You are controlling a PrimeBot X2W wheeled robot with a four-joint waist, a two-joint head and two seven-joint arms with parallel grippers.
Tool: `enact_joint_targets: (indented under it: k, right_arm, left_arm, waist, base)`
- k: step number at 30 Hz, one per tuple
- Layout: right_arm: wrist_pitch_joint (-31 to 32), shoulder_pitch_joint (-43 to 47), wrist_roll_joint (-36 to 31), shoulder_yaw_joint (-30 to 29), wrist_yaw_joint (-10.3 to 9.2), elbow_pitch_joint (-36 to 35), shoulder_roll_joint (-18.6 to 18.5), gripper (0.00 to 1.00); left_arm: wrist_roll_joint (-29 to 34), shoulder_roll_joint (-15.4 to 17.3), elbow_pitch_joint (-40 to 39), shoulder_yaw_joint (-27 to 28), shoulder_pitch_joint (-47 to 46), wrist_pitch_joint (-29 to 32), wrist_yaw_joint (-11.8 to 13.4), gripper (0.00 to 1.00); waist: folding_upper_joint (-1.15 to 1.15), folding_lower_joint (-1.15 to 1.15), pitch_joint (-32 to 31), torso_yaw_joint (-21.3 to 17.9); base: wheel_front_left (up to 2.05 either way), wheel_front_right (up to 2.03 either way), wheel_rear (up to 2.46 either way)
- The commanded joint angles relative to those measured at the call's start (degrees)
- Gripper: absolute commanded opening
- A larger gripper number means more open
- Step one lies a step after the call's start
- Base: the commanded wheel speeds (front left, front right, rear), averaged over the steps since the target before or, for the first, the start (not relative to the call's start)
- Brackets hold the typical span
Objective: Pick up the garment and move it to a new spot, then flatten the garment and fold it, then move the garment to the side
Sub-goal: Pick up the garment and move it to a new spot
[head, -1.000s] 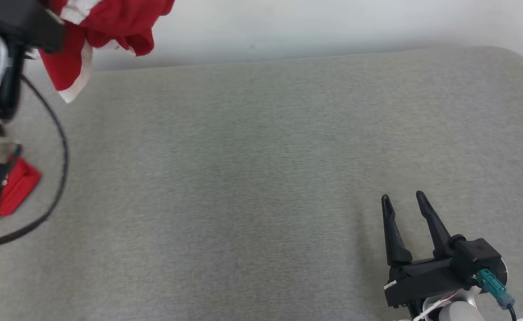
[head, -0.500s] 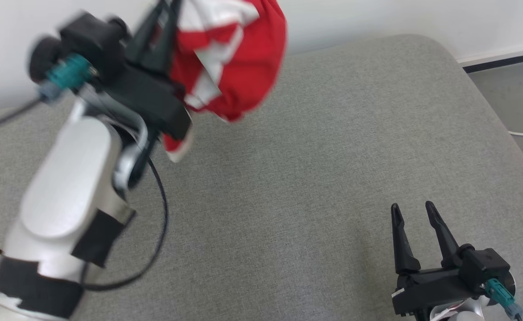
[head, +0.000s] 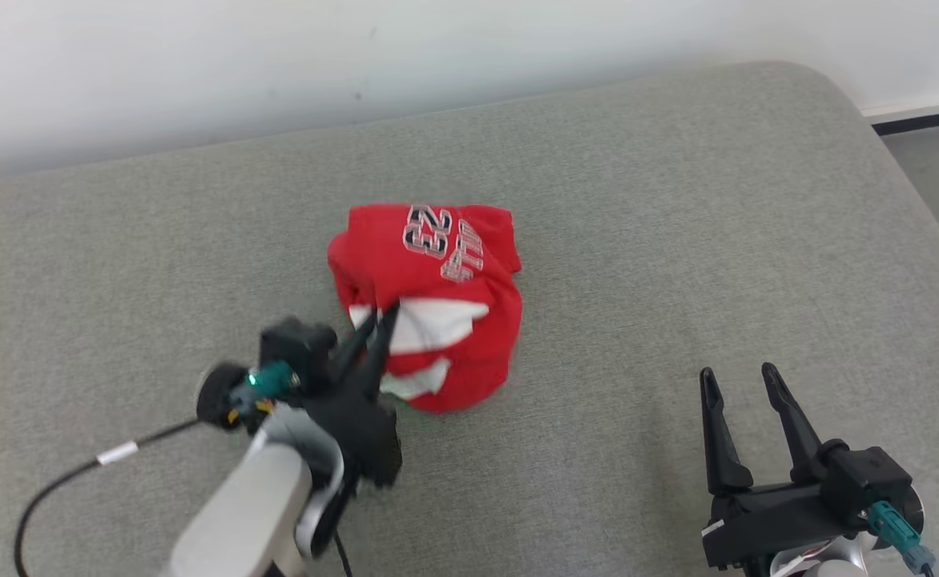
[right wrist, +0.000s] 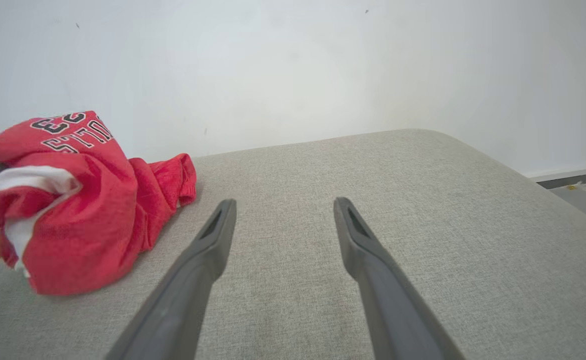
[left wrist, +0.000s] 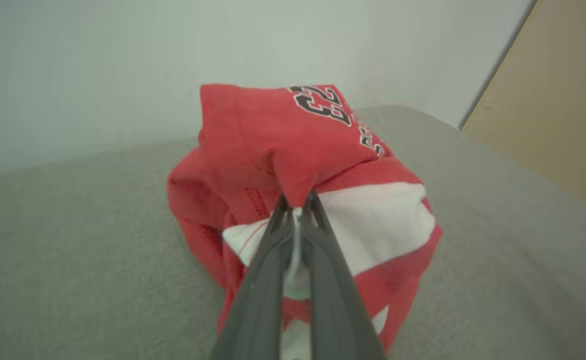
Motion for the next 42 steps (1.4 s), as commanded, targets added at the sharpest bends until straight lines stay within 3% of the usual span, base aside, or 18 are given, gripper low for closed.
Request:
enact_joint_targets:
  k: [1,2,3,4,10,14,28,35,42]
  right_arm:
    - [-0.05,-0.38,-0.63,-0.02,-0.12,0.17,0.01,1.00]
    - [-0.05,-0.34,-0.75,-0.06,-0.12,0.21,0.00,1.00]
    - [-0.05,-0.39,-1.01,-0.05,-0.12,0.29,0.02,1.00]
    - [-0.05,-0.43,-1.20,-0.08,-0.12,0.37,0.02,1.00]
    - [-0.06,0.33,-1.54,-0.45,-0.12,0.45,0.01,1.00]
    - [-0.05,1.19,-1.75,-0.42,-0.12,0.44,0.00,1.00]
    - [-0.05,3.05,-0.68,0.04,-0.12,0.11,-0.52,1.00]
    - [-0.05,4.16,-0.18,0.24,-0.12,0.55,-0.80,1.00]
    - [-0.05,5.22,0.38,0.06,-0.12,0.47,-0.96,1.00]
  left_arm:
    - [0.42,-0.80,1.86,-1.04,1.54,-0.81,-0.44,0.00]
    - [0.55,-1.22,2.63,-1.53,1.76,-1.20,-0.75,0.00]
    - [1.00,-1.36,3.17,-1.99,1.79,-1.84,-0.79,0.35]
    - [1.20,-1.62,3.67,-2.21,1.69,-2.49,-0.80,1.00]
    - [2.08,-2.17,3.17,-1.09,0.36,-4.99,-0.63,1.00]
    - [3.29,-0.85,0.47,0.91,1.18,-5.52,-0.17,1.00]
    - [10.28,5.12,-18.47,16.69,17.99,-5.54,2.33,1.00]
    - [13.89,4.34,-24.98,24.12,28.75,-5.56,2.00,1.00]
    - [15.74,1.13,-27.90,29.25,36.10,-5.55,0.13,1.00]
  waist:
    - [0.00,0.00,0.09,0.80]
    - [0.00,0.00,0.01,1.10]
    - [0.00,0.00,-0.13,1.35]
    - [0.00,0.00,-0.32,1.67]
    - [0.00,0.00,-1.87,3.80]
    - [0.00,0.00,-3.21,5.92]
    - [0.00,0.00,-7.68,12.21]
    - [0.00,0.00,-9.59,14.00]
    - [0.00,0.00,-10.52,15.26]
  base:
    - [0.00,0.00,0.00]
    - [0.00,0.00,0.00]
    - [0.00,0.00,0.00]
    - [0.00,0.00,0.00]
    - [0.00,0.00,0.00]
    - [0.00,0.00,0.00]
    - [0.00,0.00,0.00]
    - [0.00,0.00,0.00]
    - [0.00,0.00,0.00]
